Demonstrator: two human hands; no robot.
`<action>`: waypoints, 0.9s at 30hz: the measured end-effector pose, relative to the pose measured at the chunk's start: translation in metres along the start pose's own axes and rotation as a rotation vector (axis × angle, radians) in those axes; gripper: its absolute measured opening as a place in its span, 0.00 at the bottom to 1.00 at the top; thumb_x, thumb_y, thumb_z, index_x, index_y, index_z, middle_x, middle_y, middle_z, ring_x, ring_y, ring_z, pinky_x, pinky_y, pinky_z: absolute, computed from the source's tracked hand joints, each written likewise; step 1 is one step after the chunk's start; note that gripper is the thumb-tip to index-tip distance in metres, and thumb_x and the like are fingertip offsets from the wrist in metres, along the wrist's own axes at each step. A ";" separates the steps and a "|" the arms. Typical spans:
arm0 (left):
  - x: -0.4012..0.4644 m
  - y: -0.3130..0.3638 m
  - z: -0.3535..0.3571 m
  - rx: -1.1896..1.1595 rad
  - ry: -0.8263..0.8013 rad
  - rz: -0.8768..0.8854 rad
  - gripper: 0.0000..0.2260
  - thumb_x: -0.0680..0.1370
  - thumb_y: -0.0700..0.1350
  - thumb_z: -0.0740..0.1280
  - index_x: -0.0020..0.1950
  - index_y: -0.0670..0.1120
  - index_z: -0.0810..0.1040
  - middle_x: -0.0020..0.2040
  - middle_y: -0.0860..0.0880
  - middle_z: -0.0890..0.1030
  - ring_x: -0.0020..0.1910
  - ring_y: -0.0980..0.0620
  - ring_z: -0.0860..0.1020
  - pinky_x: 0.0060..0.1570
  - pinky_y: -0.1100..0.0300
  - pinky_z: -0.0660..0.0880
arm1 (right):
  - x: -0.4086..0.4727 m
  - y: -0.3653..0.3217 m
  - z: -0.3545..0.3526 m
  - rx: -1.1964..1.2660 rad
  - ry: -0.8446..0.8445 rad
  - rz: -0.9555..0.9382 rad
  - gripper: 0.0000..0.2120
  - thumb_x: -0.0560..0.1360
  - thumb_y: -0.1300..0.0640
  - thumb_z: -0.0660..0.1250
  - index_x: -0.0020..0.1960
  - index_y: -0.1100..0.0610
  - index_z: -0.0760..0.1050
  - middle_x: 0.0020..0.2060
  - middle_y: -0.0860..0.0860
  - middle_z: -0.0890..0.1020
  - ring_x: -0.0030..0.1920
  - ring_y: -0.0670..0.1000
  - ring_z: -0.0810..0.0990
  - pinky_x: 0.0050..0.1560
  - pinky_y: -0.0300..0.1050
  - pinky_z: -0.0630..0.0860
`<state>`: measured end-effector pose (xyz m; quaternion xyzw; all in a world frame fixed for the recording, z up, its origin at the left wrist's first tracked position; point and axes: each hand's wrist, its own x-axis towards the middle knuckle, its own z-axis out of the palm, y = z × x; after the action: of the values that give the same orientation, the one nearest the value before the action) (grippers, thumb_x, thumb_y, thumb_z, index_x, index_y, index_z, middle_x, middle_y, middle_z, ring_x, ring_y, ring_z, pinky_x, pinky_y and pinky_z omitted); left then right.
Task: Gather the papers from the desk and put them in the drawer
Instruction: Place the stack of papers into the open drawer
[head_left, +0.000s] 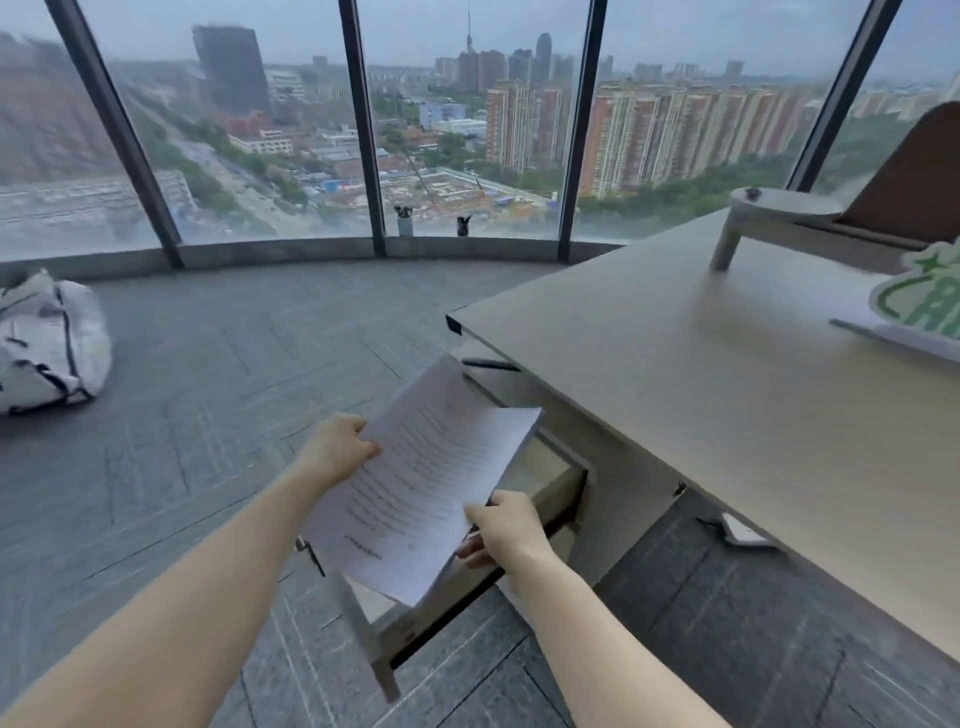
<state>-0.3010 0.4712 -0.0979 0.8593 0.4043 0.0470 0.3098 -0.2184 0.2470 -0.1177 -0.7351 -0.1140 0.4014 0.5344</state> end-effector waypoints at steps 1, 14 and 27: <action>0.004 -0.006 0.005 0.024 -0.005 0.000 0.10 0.73 0.44 0.68 0.47 0.38 0.82 0.46 0.40 0.83 0.46 0.42 0.81 0.43 0.54 0.75 | 0.006 0.006 0.005 0.020 0.004 0.034 0.08 0.80 0.64 0.62 0.42 0.64 0.72 0.30 0.58 0.76 0.23 0.51 0.80 0.24 0.43 0.77; 0.047 -0.015 0.048 0.262 -0.039 0.126 0.15 0.77 0.49 0.64 0.63 0.49 0.78 0.61 0.45 0.81 0.58 0.43 0.79 0.55 0.50 0.78 | 0.040 0.029 0.029 0.189 0.080 0.214 0.07 0.82 0.56 0.63 0.53 0.60 0.70 0.43 0.61 0.81 0.28 0.53 0.84 0.27 0.43 0.81; -0.009 -0.039 0.034 -0.053 0.250 0.116 0.14 0.79 0.40 0.61 0.60 0.45 0.81 0.57 0.47 0.84 0.57 0.45 0.81 0.54 0.55 0.75 | 0.002 0.021 0.047 -0.437 0.024 -0.086 0.11 0.78 0.57 0.60 0.47 0.63 0.77 0.35 0.54 0.85 0.26 0.51 0.77 0.32 0.46 0.77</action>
<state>-0.3221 0.4667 -0.1457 0.8602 0.3881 0.1823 0.2762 -0.2563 0.2727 -0.1417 -0.8325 -0.2230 0.3353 0.3805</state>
